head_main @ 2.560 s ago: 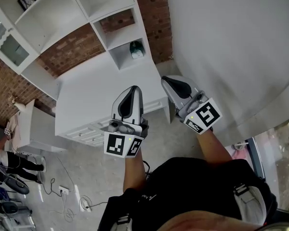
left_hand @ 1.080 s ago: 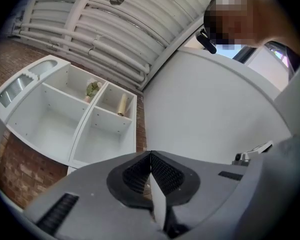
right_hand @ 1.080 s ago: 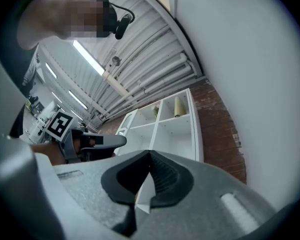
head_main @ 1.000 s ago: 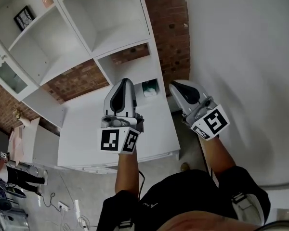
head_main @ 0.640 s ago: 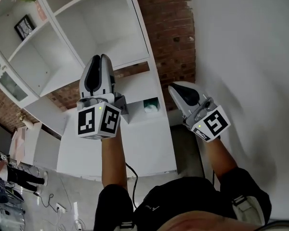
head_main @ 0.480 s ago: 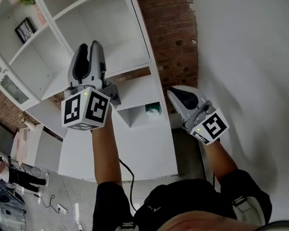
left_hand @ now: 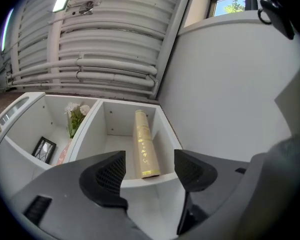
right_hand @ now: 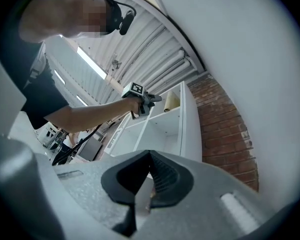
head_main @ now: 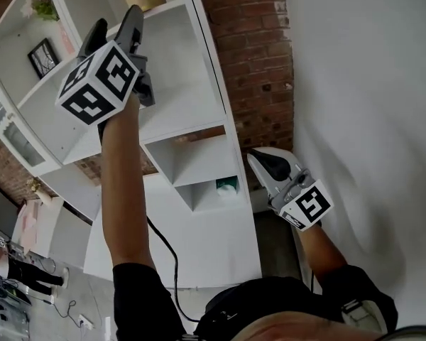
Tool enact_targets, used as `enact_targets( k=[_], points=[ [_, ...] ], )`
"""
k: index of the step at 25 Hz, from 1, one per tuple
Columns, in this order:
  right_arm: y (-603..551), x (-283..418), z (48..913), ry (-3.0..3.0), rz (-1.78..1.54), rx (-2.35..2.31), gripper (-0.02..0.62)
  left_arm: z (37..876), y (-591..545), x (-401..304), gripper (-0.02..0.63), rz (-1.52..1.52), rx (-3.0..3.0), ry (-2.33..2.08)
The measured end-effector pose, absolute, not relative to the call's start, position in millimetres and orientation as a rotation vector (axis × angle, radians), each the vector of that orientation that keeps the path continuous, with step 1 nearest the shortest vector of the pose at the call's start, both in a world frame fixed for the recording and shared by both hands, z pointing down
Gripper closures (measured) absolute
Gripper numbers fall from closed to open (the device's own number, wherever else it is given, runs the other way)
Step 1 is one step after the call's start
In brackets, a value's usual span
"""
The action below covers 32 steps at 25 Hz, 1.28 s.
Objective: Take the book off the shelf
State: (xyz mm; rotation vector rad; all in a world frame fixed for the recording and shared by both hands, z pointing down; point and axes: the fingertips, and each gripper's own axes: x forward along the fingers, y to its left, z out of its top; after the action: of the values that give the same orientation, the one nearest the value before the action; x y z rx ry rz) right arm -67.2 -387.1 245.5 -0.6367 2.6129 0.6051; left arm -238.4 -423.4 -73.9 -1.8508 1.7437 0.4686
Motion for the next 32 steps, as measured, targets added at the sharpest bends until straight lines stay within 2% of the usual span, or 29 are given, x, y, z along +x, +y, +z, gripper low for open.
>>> enact_targets(
  k=[12,22,23,25,32],
  points=[
    [-407.5,-41.9,244.3,2.577,0.609,-0.700,0.594,-135.2,-483.4,-234.1,0.284,0.274,-1.814,1.864],
    [-420.4,-17.8,248.0,2.555,0.583,-0.766,0.594,-128.9,-528.1,-244.9,0.286,0.188,-1.855,2.004],
    [-420.7,-15.8,248.1,2.553,0.580,-0.770,0.594,-127.9,-529.3,-246.0,0.297,0.177,-1.844,2.016],
    [-421.7,-12.6,248.0,2.549,0.576,-0.778,0.594,-127.6,-530.0,-248.1,0.371,0.160,-1.820,2.035],
    [-418.2,-8.9,248.8,2.541,0.567,-0.789,0.594,-129.4,-522.6,-246.2,0.403,0.200,-1.832,2.030]
  ],
)
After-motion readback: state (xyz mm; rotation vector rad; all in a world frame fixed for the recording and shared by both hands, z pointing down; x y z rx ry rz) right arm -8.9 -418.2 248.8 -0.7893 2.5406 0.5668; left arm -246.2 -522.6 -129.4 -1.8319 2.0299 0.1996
